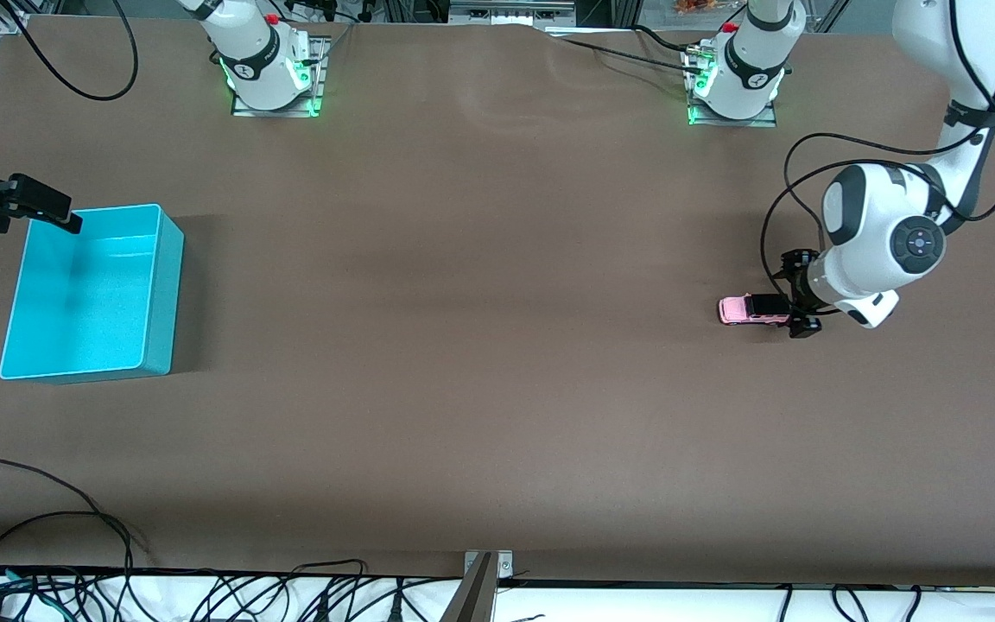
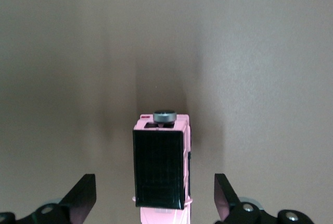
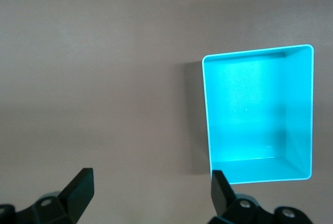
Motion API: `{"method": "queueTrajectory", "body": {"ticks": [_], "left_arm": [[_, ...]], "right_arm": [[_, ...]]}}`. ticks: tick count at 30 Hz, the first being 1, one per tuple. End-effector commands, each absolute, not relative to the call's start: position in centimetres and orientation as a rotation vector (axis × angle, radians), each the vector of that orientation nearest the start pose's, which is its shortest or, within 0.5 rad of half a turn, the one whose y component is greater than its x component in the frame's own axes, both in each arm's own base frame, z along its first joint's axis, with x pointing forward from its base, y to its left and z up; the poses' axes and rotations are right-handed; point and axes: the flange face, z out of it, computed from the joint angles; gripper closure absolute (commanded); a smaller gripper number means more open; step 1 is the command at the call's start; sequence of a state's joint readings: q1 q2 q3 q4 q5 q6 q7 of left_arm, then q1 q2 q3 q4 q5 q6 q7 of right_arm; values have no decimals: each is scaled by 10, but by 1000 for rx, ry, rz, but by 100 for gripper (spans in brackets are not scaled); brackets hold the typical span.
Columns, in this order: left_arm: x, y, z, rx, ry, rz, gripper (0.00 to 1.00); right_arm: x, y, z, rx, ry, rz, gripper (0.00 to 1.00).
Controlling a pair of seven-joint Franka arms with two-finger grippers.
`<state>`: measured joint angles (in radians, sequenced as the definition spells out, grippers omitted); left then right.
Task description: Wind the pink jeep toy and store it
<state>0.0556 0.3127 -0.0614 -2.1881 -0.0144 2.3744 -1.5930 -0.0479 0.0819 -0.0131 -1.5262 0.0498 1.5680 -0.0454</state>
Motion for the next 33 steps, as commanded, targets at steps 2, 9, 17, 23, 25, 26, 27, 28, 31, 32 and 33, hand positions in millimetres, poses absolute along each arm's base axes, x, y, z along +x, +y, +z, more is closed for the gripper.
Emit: {"method": "queueTrajectory", "body": {"ticks": [2, 9, 17, 23, 25, 26, 27, 28, 31, 32, 33], "left_arm": [[544, -12, 221, 2242, 2277, -138, 0], [542, -7, 211, 2229, 2279, -126, 0], [535, -6, 204, 2222, 2283, -125, 0], [535, -6, 203, 2223, 2284, -127, 0], [531, -6, 200, 2226, 2290, -137, 2], [531, -6, 200, 2224, 2292, -137, 6], [531, -6, 200, 2222, 2293, -137, 9], [531, -6, 200, 2219, 2297, -137, 12], [531, -6, 200, 2215, 2300, -137, 26], [531, -6, 200, 2215, 2300, -137, 31], [531, -6, 200, 2212, 2302, -138, 37]], "right_arm": [[578, -29, 604, -3096, 2, 63, 0], [578, -29, 604, -3096, 2, 63, 0], [578, -29, 604, -3096, 2, 63, 0], [578, -29, 604, -3096, 2, 63, 0], [578, -29, 604, -3096, 2, 63, 0], [578, -28, 604, -3096, 0, 63, 0], [578, -29, 604, -3096, 2, 63, 0], [578, -28, 603, -3096, 0, 65, 0], [578, -28, 603, -3096, 0, 65, 0], [578, -28, 603, -3096, 0, 65, 0], [578, -28, 603, -3096, 0, 65, 0]]}}
